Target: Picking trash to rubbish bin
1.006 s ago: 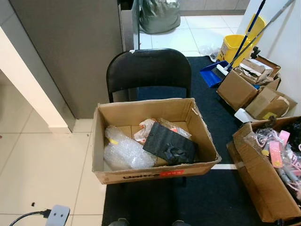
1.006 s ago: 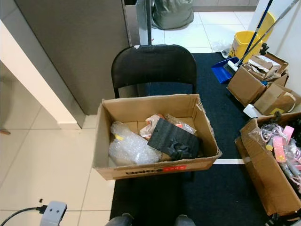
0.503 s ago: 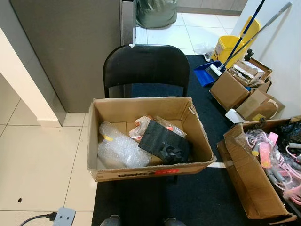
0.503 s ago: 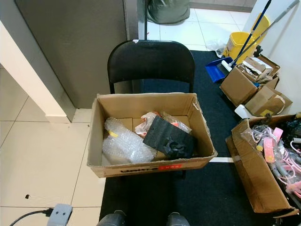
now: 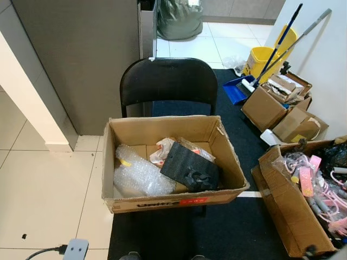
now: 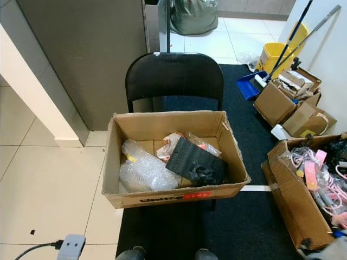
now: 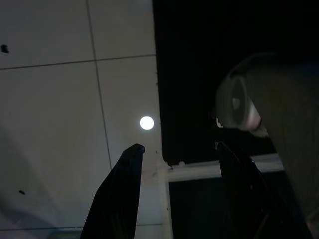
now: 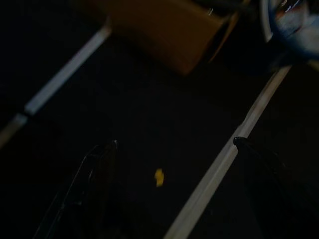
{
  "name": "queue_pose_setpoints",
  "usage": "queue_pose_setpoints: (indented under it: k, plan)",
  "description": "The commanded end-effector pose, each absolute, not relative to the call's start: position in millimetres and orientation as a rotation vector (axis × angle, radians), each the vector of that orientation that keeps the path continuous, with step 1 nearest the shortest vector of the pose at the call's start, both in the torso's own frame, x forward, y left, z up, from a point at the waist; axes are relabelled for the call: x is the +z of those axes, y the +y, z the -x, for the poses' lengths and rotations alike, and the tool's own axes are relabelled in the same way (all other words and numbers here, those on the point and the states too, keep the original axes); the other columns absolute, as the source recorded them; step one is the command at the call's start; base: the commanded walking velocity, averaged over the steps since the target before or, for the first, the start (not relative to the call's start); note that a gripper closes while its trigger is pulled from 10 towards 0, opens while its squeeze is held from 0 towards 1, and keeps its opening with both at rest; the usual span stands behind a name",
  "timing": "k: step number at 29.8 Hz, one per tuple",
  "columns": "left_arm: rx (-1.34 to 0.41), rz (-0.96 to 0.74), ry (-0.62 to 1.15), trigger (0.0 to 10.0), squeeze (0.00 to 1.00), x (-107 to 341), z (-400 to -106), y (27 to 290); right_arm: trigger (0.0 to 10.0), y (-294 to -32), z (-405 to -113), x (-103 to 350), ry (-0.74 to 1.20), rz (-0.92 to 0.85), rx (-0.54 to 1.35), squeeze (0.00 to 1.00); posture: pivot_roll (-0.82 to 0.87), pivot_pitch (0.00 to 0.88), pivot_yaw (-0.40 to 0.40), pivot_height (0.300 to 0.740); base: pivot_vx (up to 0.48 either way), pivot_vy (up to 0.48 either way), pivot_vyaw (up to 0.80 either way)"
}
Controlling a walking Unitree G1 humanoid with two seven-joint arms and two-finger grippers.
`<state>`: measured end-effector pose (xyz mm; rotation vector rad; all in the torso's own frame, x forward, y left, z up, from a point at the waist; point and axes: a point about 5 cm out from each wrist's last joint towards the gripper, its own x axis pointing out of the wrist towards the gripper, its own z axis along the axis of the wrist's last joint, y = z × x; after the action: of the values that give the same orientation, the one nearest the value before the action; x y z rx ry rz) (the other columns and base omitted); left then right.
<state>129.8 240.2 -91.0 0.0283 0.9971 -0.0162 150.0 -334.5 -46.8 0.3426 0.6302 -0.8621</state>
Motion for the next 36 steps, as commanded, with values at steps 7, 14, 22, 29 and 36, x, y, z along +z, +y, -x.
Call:
queue_pose_setpoints:
  k: [7, 14, 22, 29, 36]
  plan:
    - [0.015, -0.013, 1.095, 10.0, 0.0, -101.4, -106.6, 233.7, 10.0, -300.6, -174.5, -54.5, 0.725, -0.277, -0.668, 0.0, 0.01, 0.14, -0.071, 0.74, 0.0, 0.0, 0.0]
    - [0.039, -0.015, 1.111, 10.0, 0.0, -103.3, -97.7, 235.6, 10.0, -302.3, -186.1, -48.1, 0.717, -0.243, -0.638, 0.0, 0.02, 0.142, -0.105, 0.74, 0.0, 0.0, 0.0]
    - [0.07, -0.03, 1.103, 10.0, 0.0, -102.2, -96.1, 241.0, 10.0, -302.7, -175.8, -53.3, 0.76, -0.21, -0.621, 0.0, 0.03, 0.153, -0.124, 0.74, 0.0, 0.0, 0.0]
    - [0.066, -0.035, 1.117, 10.0, 0.0, -104.1, -91.0, 238.4, 10.0, -305.3, -168.6, -55.6, 0.776, -0.199, -0.626, 0.0, 0.02, 0.162, -0.132, 0.74, 0.0, 0.0, 0.0]
    - [0.059, -0.034, 1.129, 10.0, 0.0, -105.4, -88.3, 235.9, 10.0, -306.1, -162.7, -58.1, 0.8, -0.186, -0.625, 0.0, 0.02, 0.162, -0.132, 0.74, 0.0, 0.0, 0.0]
